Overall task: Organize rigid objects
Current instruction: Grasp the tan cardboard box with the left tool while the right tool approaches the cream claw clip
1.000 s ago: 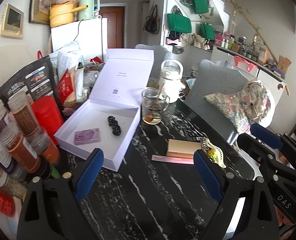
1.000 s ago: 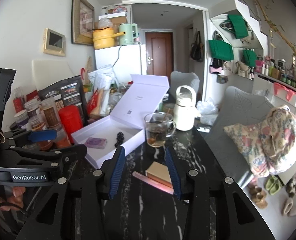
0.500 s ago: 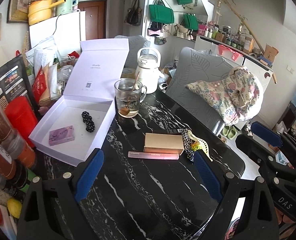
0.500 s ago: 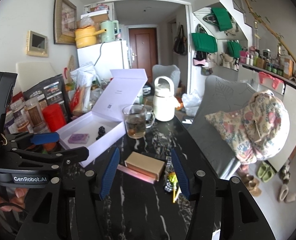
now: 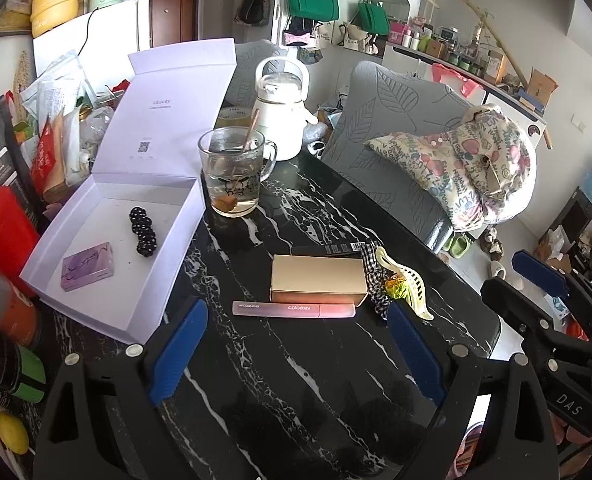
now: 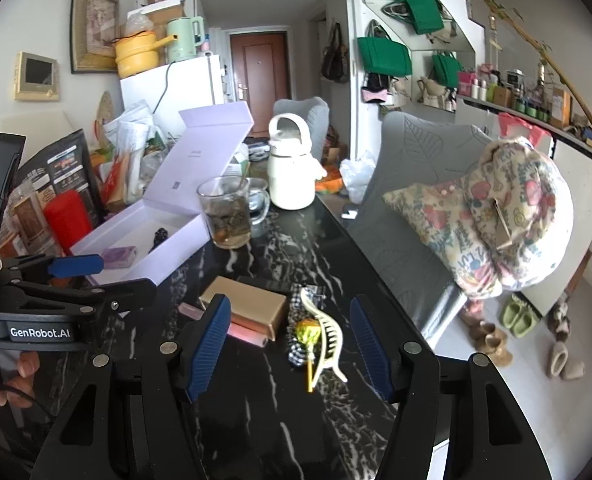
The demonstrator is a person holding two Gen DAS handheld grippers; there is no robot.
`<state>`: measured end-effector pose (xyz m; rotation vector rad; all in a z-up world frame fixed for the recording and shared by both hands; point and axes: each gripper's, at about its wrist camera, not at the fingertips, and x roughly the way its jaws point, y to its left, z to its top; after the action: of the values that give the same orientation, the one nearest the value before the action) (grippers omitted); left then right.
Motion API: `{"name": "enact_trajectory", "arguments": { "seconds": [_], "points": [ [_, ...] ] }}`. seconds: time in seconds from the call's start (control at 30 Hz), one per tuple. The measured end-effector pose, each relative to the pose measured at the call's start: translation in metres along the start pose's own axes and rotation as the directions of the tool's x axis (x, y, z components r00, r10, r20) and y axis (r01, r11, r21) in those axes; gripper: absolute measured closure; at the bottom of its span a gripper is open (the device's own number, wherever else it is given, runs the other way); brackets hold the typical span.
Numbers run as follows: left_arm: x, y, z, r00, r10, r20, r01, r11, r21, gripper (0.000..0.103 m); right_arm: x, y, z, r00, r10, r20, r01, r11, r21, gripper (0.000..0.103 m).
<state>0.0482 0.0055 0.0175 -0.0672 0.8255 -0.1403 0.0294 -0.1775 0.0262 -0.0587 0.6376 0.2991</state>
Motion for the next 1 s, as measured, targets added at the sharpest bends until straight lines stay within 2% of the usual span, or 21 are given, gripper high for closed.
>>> {"name": "enact_trajectory", "arguments": {
  "seconds": [0.27,0.77,1.0],
  "points": [
    [0.03,-0.011,0.004,0.997,-0.051,-0.049,0.052,0.999,0.006,0.011,0.02,-0.019,-0.009,0.999,-0.008,-0.041,0.01,0.999,0.042,0.041],
    [0.091,-0.023,0.012,0.985,-0.069,-0.158,0.073,0.997,0.017,0.01,0.066,-0.049,-0.021,0.992,-0.002,-0.125,0.013,0.996,0.086,0.041],
    [0.119,-0.024,0.016,0.976,-0.056,-0.211,0.061,0.998,0.017,0.01,0.085,-0.058,-0.026,0.985,0.013,-0.17,0.008,0.993,0.12,0.041]
  ]
}}
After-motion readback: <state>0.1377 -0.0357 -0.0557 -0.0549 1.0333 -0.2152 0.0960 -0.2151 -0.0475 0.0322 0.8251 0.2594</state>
